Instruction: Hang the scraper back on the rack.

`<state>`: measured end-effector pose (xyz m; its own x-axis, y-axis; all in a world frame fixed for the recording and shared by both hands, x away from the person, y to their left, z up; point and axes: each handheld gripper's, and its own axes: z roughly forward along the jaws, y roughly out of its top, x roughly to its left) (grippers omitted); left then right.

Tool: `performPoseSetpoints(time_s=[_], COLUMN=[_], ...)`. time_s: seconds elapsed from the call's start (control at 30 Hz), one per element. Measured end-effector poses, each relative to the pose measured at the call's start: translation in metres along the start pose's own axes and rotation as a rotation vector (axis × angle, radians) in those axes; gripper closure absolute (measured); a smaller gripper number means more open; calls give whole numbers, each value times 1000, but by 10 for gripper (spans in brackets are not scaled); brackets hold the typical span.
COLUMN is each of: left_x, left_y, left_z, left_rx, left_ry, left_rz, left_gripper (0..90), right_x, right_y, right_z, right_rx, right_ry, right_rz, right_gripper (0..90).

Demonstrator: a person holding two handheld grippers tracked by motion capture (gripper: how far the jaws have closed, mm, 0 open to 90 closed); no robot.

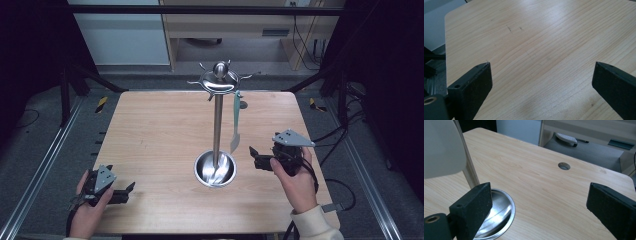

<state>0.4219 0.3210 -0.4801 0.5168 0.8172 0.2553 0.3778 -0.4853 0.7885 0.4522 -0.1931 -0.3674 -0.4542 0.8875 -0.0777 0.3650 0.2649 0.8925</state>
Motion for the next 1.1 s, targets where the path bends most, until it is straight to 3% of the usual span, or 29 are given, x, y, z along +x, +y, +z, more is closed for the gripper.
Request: performPoseSetpoints(time_s=[0.47, 0.6, 0.83, 1.1], left_x=[0, 0, -1, 0], left_y=[0, 0, 0, 0], left_z=[0, 0, 0, 0], left_rx=[-5, -5, -3, -5], left_ry=[1, 1, -2, -3], left_rz=[5, 4, 4, 6], left_gripper=[27, 27, 27, 27], right_x=[-2, -9, -20, -25], right_y=[-29, -42, -56, -69], right_z=[12, 19, 27, 46], right_rx=[30, 28, 28, 80], right_ry=[-14, -2, -31, -51], right_rz=[10, 42, 63, 60], right_gripper=[87, 87, 87, 87])
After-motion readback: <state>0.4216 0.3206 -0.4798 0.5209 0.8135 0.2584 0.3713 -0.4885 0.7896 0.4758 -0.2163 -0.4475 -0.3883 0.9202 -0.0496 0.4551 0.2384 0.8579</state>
